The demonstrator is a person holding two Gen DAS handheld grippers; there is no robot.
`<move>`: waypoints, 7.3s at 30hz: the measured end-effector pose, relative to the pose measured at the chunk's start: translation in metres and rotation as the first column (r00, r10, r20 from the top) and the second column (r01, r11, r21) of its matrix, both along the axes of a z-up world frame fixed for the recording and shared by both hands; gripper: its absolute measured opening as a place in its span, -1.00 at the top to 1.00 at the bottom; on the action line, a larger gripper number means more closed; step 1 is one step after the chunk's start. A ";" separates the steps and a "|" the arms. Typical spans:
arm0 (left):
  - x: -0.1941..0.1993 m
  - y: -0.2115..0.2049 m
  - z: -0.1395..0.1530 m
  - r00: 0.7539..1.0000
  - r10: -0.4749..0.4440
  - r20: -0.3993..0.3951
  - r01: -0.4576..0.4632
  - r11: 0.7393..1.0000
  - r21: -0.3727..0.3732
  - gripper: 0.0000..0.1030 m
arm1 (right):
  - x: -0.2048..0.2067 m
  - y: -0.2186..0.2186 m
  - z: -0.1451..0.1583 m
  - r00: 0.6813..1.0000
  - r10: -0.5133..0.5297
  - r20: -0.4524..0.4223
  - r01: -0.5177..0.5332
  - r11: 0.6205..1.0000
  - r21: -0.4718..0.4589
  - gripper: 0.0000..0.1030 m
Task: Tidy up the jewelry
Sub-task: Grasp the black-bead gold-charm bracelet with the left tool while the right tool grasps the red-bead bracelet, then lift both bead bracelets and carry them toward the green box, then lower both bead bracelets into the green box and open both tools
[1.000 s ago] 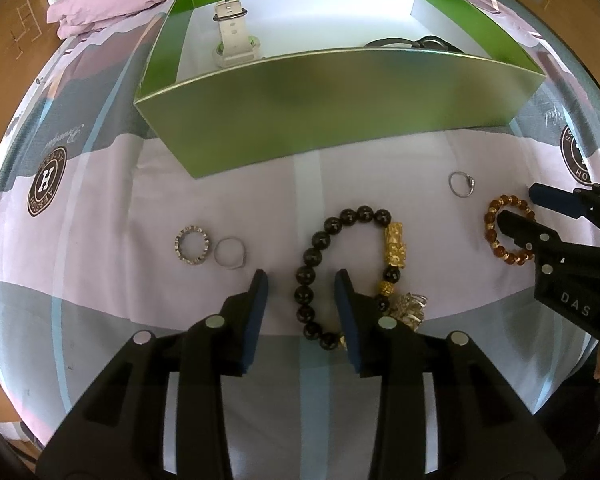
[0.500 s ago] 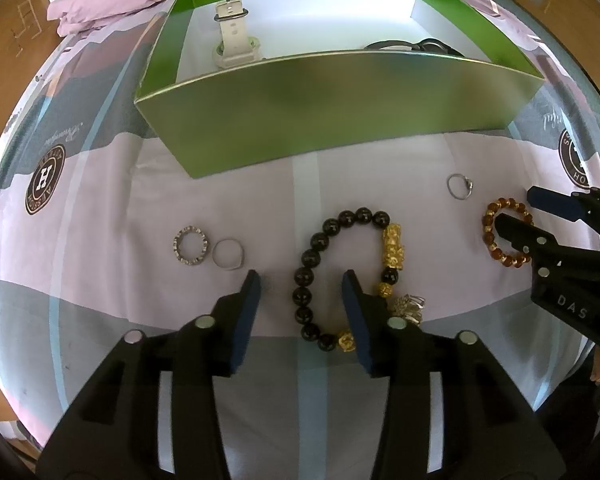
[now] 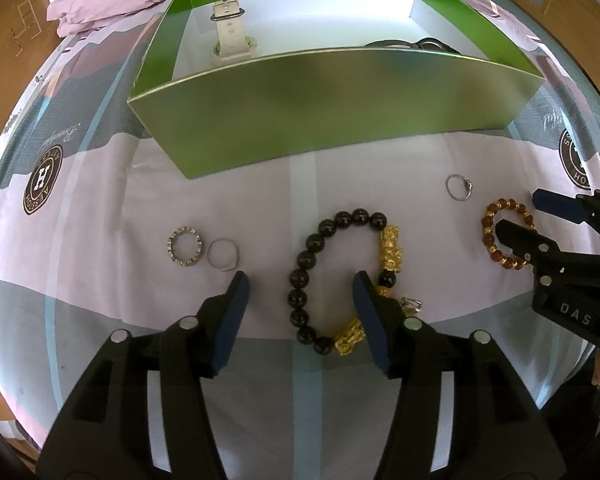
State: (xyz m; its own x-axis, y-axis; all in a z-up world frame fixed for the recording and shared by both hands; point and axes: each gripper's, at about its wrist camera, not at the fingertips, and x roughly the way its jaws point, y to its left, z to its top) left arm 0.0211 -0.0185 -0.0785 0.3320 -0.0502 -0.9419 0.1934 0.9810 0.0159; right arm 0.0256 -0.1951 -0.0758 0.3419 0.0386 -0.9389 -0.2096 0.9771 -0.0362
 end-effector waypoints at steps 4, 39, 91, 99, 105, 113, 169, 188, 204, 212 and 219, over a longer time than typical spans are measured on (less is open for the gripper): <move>-0.001 -0.001 0.000 1.000 0.002 0.002 -0.002 1.000 0.001 -0.08 | -0.003 0.001 0.000 1.000 -0.001 -0.002 0.001 1.000 0.002 -0.18; -0.008 -0.008 0.006 1.000 -0.011 0.029 0.012 0.999 -0.034 0.82 | -0.012 0.007 0.000 0.998 0.060 0.004 -0.060 0.995 0.078 0.80; -0.008 -0.022 0.009 0.994 -0.098 0.055 0.101 0.993 -0.057 0.83 | -0.009 0.020 0.003 0.997 0.069 0.037 -0.071 0.996 0.059 0.82; -0.008 -0.003 0.043 0.988 -0.053 0.147 0.065 0.995 -0.079 0.83 | -0.006 0.014 0.030 0.994 0.041 0.100 -0.051 0.993 0.106 0.85; -0.008 0.008 0.061 0.980 -0.026 0.196 0.043 0.996 -0.083 0.83 | -0.004 0.008 0.049 0.989 0.019 0.146 -0.040 0.988 0.146 0.85; -0.004 0.014 0.094 0.968 0.003 0.251 0.025 0.994 -0.110 0.83 | -0.007 0.010 0.077 0.978 0.034 0.204 -0.070 0.982 0.174 0.85; 0.032 0.005 0.021 0.994 -0.112 0.015 0.112 0.993 -0.028 0.53 | 0.014 0.018 0.079 0.985 0.132 0.114 -0.163 0.928 0.335 0.86; 0.019 0.015 0.080 0.974 -0.174 0.146 0.192 0.974 -0.119 1.00 | 0.004 0.005 0.123 0.959 0.115 0.258 -0.222 0.873 0.434 0.86; 0.025 0.006 0.049 0.981 -0.157 0.115 0.165 0.984 -0.060 1.00 | 0.013 0.021 0.070 0.985 0.135 0.109 -0.165 0.923 0.349 0.86; 0.024 0.019 0.068 0.973 -0.187 0.137 0.203 0.972 -0.118 0.80 | 0.009 0.013 0.089 0.979 0.121 0.163 -0.174 0.913 0.368 0.86; 0.035 -0.005 0.007 0.977 -0.213 -0.003 0.213 0.977 0.020 0.50 | 0.013 0.020 0.072 0.985 0.127 0.112 -0.159 0.922 0.352 0.86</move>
